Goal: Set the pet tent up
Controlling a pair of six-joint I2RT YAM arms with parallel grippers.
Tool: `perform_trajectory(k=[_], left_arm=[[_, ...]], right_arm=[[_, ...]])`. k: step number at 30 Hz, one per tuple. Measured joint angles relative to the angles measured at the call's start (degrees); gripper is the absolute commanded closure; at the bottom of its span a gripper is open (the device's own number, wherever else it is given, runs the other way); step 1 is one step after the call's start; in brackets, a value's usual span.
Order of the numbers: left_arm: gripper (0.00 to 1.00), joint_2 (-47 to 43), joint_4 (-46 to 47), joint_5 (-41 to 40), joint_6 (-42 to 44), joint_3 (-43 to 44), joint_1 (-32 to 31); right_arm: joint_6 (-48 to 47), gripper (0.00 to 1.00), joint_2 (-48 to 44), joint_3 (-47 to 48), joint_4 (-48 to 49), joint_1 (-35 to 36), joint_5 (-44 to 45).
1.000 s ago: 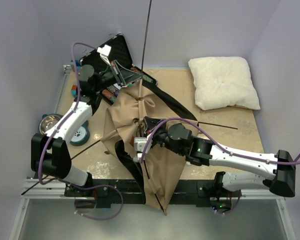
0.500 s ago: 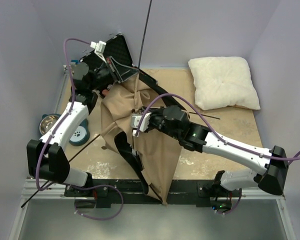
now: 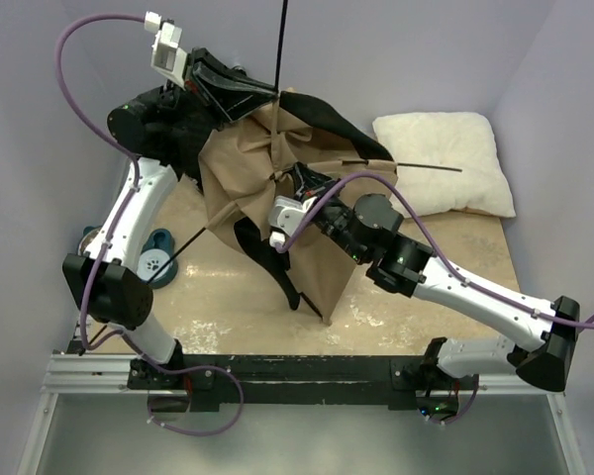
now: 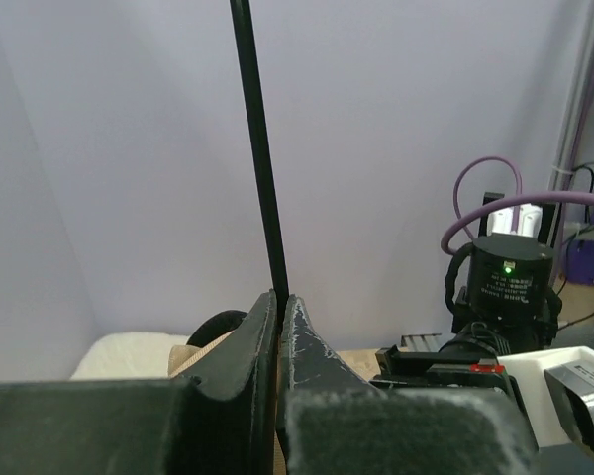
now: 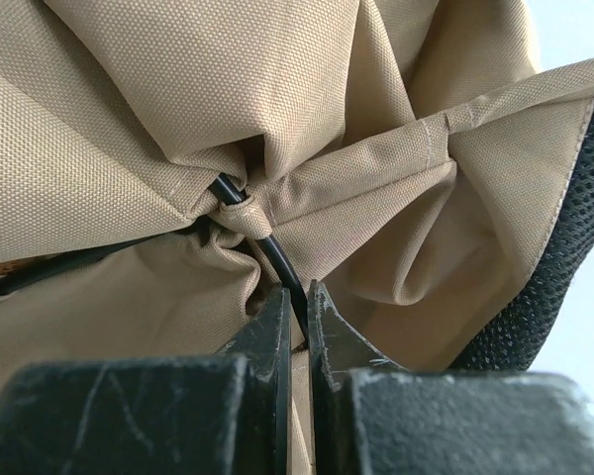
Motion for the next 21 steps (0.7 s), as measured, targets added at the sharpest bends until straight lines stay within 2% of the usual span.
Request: perform_trajectory(k=[3, 8, 12, 15, 21], left_arm=[[1.0, 2.56, 1.92, 2.69, 0.26, 6.86, -1.03], [1.0, 4.17, -2.01, 5.16, 5.7, 18.75, -2.62], [1.0, 4.09, -4.81, 6.25, 9.79, 24.46, -3.21], [1.0, 1.79, -5.4, 6.34, 11.39, 20.48, -3.21], [1.0, -5.99, -4.68, 4.94, 12.87, -0.92, -3.02]], right_arm=[[-3.96, 1.0, -0.22, -0.04, 2.4, -0.31, 0.52], [-9.46, 1.0, 0.46, 0.02, 11.08, -0.7, 1.46], [-11.67, 1.0, 3.93, 1.81, 18.03, -1.4, 2.97], [-11.08, 1.0, 4.59, 1.81, 18.8, -1.86, 4.15], [-6.78, 1.0, 0.13, -5.86, 13.0, -2.27, 6.03]])
